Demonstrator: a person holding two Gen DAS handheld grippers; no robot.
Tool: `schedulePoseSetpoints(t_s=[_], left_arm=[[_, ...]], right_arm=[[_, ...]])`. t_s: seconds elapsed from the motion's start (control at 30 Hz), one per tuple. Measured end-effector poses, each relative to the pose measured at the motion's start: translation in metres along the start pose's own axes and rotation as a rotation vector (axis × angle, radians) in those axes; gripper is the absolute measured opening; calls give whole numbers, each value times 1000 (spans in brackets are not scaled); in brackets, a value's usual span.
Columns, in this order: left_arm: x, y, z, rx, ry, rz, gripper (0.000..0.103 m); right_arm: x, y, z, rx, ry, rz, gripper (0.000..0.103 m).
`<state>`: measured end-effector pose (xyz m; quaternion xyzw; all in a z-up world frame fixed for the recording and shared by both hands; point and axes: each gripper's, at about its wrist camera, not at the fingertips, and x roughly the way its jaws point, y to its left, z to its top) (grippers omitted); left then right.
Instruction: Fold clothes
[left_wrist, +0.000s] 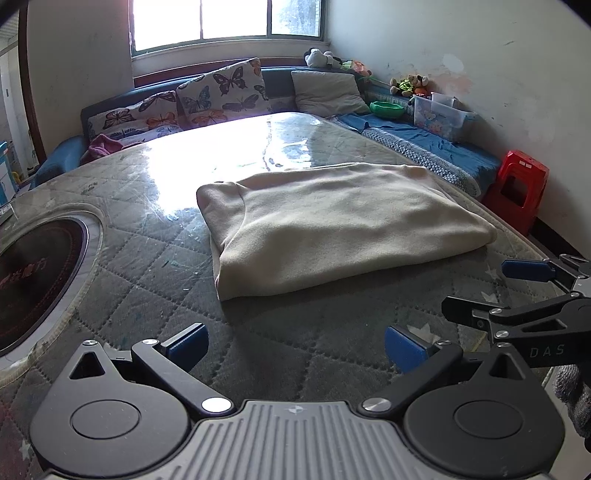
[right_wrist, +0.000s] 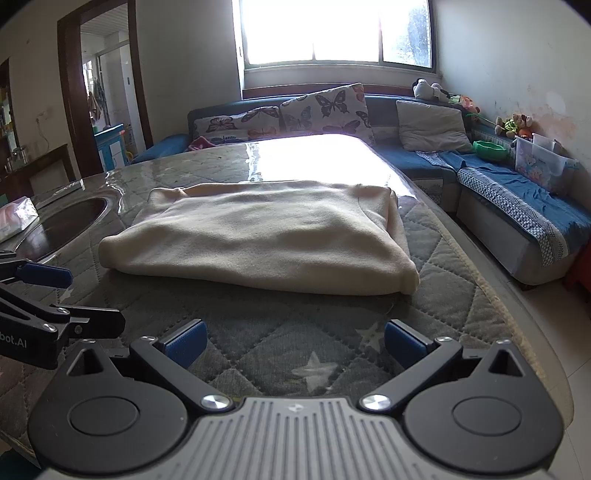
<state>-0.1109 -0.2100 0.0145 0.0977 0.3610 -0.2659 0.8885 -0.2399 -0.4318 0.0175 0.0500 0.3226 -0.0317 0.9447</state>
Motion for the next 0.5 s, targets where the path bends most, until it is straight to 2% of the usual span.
schedulePoseSetpoints(t_s=[0.5], left_arm=[[8, 4, 4, -18, 13, 9, 103]], right_arm=[[10, -3, 4, 2, 8, -5, 103]])
